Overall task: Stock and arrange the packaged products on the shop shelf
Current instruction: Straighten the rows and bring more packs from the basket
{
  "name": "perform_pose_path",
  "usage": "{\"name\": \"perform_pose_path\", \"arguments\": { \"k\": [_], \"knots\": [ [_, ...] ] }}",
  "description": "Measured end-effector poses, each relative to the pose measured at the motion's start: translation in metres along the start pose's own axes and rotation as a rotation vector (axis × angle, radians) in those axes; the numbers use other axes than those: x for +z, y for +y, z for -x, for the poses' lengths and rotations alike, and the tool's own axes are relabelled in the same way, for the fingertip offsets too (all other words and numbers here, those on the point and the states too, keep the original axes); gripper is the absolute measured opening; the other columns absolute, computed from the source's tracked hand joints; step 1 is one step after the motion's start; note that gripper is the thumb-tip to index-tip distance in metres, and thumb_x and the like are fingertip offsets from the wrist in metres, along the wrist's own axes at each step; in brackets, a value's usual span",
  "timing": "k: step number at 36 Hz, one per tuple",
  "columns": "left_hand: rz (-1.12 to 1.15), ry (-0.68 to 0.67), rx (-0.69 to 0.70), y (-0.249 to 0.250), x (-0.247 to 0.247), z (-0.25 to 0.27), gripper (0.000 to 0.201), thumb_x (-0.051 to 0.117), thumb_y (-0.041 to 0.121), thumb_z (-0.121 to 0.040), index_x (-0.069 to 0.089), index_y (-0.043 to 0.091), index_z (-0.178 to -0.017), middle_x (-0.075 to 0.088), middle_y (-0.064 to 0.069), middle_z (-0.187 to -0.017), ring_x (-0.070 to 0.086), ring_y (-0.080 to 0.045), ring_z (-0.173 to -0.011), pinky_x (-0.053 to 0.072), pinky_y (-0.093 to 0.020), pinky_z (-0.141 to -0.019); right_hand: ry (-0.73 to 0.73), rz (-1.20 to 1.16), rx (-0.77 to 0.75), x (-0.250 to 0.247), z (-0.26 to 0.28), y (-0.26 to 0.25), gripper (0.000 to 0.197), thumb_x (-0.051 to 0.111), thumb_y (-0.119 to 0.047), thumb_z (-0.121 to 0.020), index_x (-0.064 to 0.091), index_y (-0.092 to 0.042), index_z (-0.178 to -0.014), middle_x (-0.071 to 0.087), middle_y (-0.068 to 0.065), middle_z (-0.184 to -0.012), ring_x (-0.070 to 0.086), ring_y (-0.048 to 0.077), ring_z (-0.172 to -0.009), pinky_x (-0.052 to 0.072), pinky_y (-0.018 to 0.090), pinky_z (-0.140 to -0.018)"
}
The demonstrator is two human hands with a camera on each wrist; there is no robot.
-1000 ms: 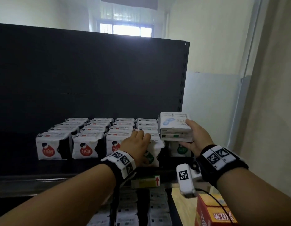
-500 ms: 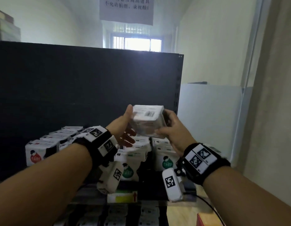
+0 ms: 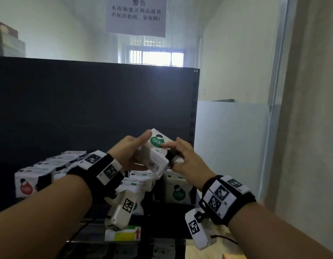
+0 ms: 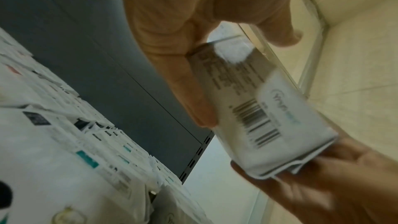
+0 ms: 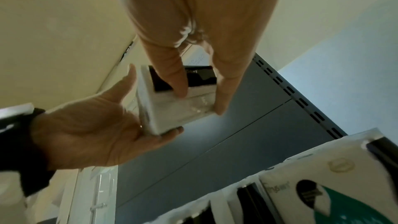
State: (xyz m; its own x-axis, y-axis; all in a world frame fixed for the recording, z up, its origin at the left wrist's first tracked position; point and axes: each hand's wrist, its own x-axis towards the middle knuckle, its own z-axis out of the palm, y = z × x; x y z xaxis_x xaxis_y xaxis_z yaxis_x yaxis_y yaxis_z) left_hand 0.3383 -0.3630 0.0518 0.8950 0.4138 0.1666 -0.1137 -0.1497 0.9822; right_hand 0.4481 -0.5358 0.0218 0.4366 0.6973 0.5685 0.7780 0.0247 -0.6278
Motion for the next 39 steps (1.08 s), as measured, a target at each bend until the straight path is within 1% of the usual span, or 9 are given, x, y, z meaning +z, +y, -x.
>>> {"name": "perform_pose_path", "arguments": {
  "k": [6,10,12,16,20,23,27,31,39],
  "knots": [
    [0.085,0.119,0.019,0.001,0.000,0.000,0.072,0.079,0.035,-0.073,0.045,0.004,-0.128,0.064,-0.018,-0.116,0.067,-0.030,-0.100,0.058,-0.045,-0.076,0.222,-0.399,0.110,-0.001,-0.014,-0.009,0.035,0.050,0.013,-0.086,0.060,-0.020,-0.084,0.052,0.001,-0.121,0.059,0.022,-0.112,0.053,0.044,-0.095],
    [0.098,0.107,0.090,0.005,-0.007,0.003,0.066,0.077,0.028,-0.075,0.045,0.006,-0.128,0.064,-0.016,-0.117,0.068,-0.029,-0.099,0.058,-0.038,-0.070,0.324,-0.700,0.217,-0.009,-0.022,-0.008,0.013,0.052,-0.001,-0.094,0.056,-0.006,-0.105,0.060,0.008,-0.105,0.070,0.010,-0.077,0.057,0.022,-0.060],
    [0.086,0.091,0.105,0.005,-0.010,0.005,0.063,0.076,0.028,-0.075,0.047,0.007,-0.127,0.066,-0.015,-0.114,0.068,-0.028,-0.098,0.058,-0.043,-0.079,0.294,-0.685,0.250,-0.009,-0.025,-0.005,0.021,0.051,-0.022,-0.097,0.055,-0.009,-0.113,0.068,0.007,-0.103,0.072,0.009,-0.081,0.056,0.020,-0.059],
    [0.082,0.062,0.137,0.004,-0.012,0.009,0.063,0.079,0.032,-0.066,0.052,0.012,-0.119,0.067,-0.012,-0.110,0.070,-0.023,-0.093,0.058,-0.039,-0.076,0.095,-0.540,0.259,-0.001,-0.027,0.001,0.083,0.064,-0.070,-0.070,0.049,-0.015,-0.131,0.064,0.010,-0.121,0.063,0.024,-0.112,0.053,0.043,-0.094],
    [0.019,0.035,0.139,-0.003,-0.011,0.012,0.067,0.082,0.032,-0.060,0.051,0.018,-0.117,0.063,-0.009,-0.115,0.070,-0.019,-0.093,0.057,-0.031,-0.068,-0.027,-0.554,0.262,0.003,-0.028,0.002,0.104,0.078,-0.055,-0.060,0.032,-0.020,-0.146,0.067,-0.004,-0.111,0.070,0.013,-0.098,0.058,0.031,-0.078],
    [-0.179,-0.011,0.122,-0.008,-0.011,0.013,0.059,0.082,0.029,-0.067,0.051,0.022,-0.116,0.063,-0.005,-0.113,0.069,-0.018,-0.094,0.058,-0.034,-0.074,-0.142,-0.445,0.291,-0.001,-0.027,0.004,0.084,0.078,-0.041,-0.067,0.045,-0.013,-0.139,0.070,0.002,-0.109,0.072,0.016,-0.093,0.059,0.030,-0.074],
    [-0.834,-0.113,0.057,-0.017,-0.019,0.011,0.077,0.081,0.047,-0.063,0.048,0.028,-0.130,0.053,0.003,-0.131,0.051,-0.017,-0.121,0.043,-0.038,-0.103,-0.229,-0.111,0.316,-0.012,-0.019,0.014,0.044,0.081,-0.038,-0.070,0.066,-0.022,-0.108,0.073,0.002,-0.099,0.072,0.018,-0.088,0.059,0.033,-0.080],
    [-1.443,-0.227,-0.008,-0.034,-0.027,-0.001,0.101,0.079,0.055,-0.064,0.025,0.031,-0.146,0.030,0.000,-0.149,0.032,-0.023,-0.135,0.033,-0.041,-0.110,-0.256,0.128,0.332,-0.021,-0.008,0.026,0.049,0.084,-0.042,-0.067,0.060,-0.024,-0.106,0.068,-0.005,-0.098,0.067,0.008,-0.087,0.054,0.020,-0.069],
    [-1.575,-0.269,-0.071,-0.058,-0.023,-0.012,0.123,0.082,0.053,-0.060,0.000,0.035,-0.150,0.002,-0.001,-0.159,0.004,-0.026,-0.145,0.016,-0.045,-0.117,-0.284,0.114,0.354,-0.027,0.004,0.037,0.046,0.083,-0.029,-0.072,0.056,-0.016,-0.106,0.064,0.000,-0.101,0.066,0.006,-0.082,0.049,0.011,-0.056]
  ]
}}
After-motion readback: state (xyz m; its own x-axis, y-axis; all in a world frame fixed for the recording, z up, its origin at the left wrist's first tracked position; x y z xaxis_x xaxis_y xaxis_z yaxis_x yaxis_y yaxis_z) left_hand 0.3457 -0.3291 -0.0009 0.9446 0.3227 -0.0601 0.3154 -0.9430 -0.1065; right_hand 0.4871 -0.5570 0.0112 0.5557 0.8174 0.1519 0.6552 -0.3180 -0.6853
